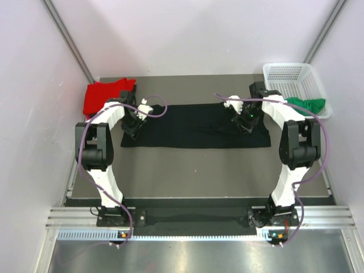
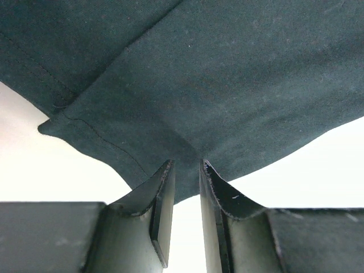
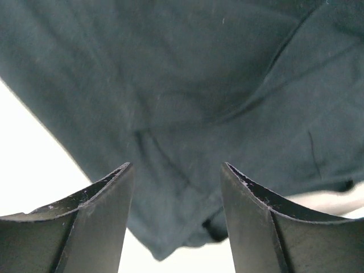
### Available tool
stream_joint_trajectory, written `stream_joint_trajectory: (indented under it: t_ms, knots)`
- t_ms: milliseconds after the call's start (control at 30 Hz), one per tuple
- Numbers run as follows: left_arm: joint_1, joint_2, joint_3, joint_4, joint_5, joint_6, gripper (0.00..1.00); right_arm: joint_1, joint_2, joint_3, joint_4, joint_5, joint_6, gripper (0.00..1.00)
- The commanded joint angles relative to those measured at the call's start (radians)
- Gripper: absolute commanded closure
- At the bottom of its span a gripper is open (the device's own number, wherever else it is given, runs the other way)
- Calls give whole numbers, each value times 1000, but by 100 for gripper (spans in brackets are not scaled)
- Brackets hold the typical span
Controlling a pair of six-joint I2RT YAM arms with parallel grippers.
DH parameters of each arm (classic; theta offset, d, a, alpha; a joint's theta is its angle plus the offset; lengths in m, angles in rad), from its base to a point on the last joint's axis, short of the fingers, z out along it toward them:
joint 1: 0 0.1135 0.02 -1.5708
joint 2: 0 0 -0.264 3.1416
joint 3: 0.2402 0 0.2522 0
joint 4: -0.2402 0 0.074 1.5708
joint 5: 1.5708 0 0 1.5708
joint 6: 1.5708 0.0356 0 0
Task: Fold and stack the t-shirts
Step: Fold the tshirt
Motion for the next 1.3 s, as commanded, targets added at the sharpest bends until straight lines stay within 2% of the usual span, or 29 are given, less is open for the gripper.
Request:
stream_joint_trajectory:
  t_ms: [0,800,867,900,933,1033,1133,1233,1267]
  knots:
    - [-5,-19,14,14,4,-12,71,22,51,68,13,-55,20,39]
    - [-7,15,49,11,-19,-6,70,55,171,132,-6,-41,15,42]
    - [-7,18,53,10,-18,-8,71,56,174,134,-12,-41,12,49]
    - [-7,20,54,8,-16,-6,71,58,182,141,-17,-42,9,55]
    - [-7,20,54,8,-18,-6,70,56,185,148,-23,-45,9,65]
    - [-7,24,53,10,-19,-6,71,58,180,164,-40,-56,10,81]
    - [-7,23,51,13,-21,-3,71,59,151,178,-50,-62,14,87]
    - [-7,26,56,14,-21,0,71,62,128,206,-76,-68,14,88]
    - [-7,27,57,14,-21,-2,70,64,125,212,-93,-68,15,85]
